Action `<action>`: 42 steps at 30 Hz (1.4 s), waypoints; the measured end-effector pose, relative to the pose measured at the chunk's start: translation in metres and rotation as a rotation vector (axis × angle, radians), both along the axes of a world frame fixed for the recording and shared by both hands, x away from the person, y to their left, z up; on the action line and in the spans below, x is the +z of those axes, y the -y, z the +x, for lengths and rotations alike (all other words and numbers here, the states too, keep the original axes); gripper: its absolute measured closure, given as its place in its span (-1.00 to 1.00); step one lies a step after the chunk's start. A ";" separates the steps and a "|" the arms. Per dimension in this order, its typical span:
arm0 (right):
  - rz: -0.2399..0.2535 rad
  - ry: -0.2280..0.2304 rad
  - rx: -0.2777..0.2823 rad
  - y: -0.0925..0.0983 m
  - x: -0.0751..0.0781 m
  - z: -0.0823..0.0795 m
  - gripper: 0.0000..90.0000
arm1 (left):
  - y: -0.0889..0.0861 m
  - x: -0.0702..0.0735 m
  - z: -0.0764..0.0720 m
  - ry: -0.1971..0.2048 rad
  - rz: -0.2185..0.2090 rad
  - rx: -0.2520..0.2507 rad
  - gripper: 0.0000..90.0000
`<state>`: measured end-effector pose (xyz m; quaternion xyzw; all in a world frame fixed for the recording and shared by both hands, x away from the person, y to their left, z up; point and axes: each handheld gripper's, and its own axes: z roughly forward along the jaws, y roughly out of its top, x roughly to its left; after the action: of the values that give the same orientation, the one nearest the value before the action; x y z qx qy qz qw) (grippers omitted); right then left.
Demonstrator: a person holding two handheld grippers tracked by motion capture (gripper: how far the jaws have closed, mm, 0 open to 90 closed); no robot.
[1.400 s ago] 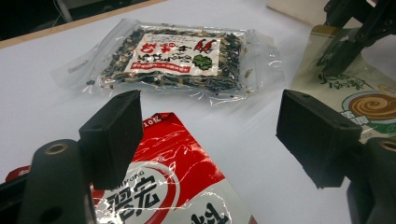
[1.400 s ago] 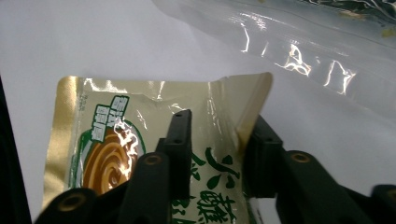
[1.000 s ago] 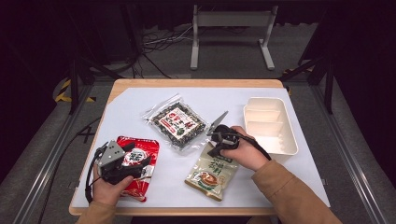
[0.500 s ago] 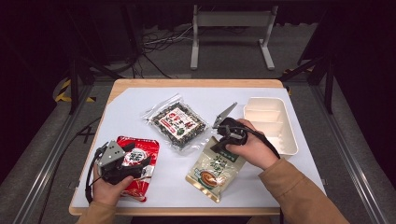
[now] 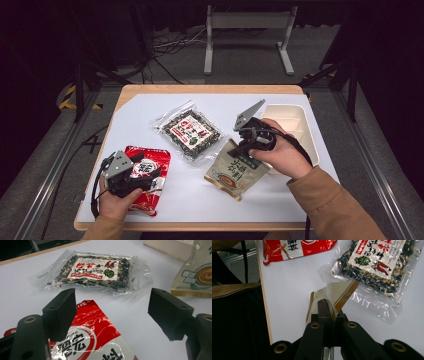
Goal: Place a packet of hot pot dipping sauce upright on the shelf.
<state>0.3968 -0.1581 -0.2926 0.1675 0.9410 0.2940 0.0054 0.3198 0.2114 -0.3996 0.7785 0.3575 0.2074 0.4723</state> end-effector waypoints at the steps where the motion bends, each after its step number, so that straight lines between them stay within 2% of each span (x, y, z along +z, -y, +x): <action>1: -0.004 0.011 0.006 0.000 0.004 0.000 1.00 | 0.000 0.000 0.000 0.003 0.003 -0.001 -0.48; 5: -0.036 0.058 0.000 0.001 0.020 0.004 0.99 | -0.002 0.000 0.000 0.006 0.001 0.001 -0.48; 11: -0.042 0.074 -0.038 0.012 0.031 0.017 1.00 | -0.001 -0.001 0.000 0.002 0.003 0.001 -0.48; 17: -0.016 0.082 -0.048 0.023 0.043 0.025 1.00 | -0.001 -0.001 0.001 0.001 0.004 0.003 -0.48; 18: -0.011 0.106 -0.045 0.026 0.047 0.027 1.00 | -0.001 -0.001 0.001 0.001 0.008 0.003 -0.48; 21: -0.011 0.125 -0.052 0.028 0.052 0.029 1.00 | 0.000 -0.001 0.001 0.001 0.008 0.002 -0.48; 22: -0.012 0.151 -0.059 0.030 0.057 0.031 0.99 | 0.000 -0.001 0.000 -0.001 0.010 0.002 -0.48; 24: -0.012 0.157 -0.061 0.031 0.059 0.032 0.99 | 0.000 -0.002 0.000 -0.002 0.010 0.002 -0.48; 26: -0.016 0.184 -0.072 0.037 0.066 0.038 0.99 | -0.001 -0.001 0.000 0.000 0.010 0.004 -0.48; 42: -0.012 0.242 -0.123 0.065 0.090 0.055 0.99 | -0.007 -0.004 -0.004 -0.018 0.010 0.032 -0.48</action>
<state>0.4520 -0.2234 -0.2022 0.1881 0.9232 0.3054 0.1381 0.3154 0.2186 -0.4033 0.7770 0.3730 0.2097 0.4617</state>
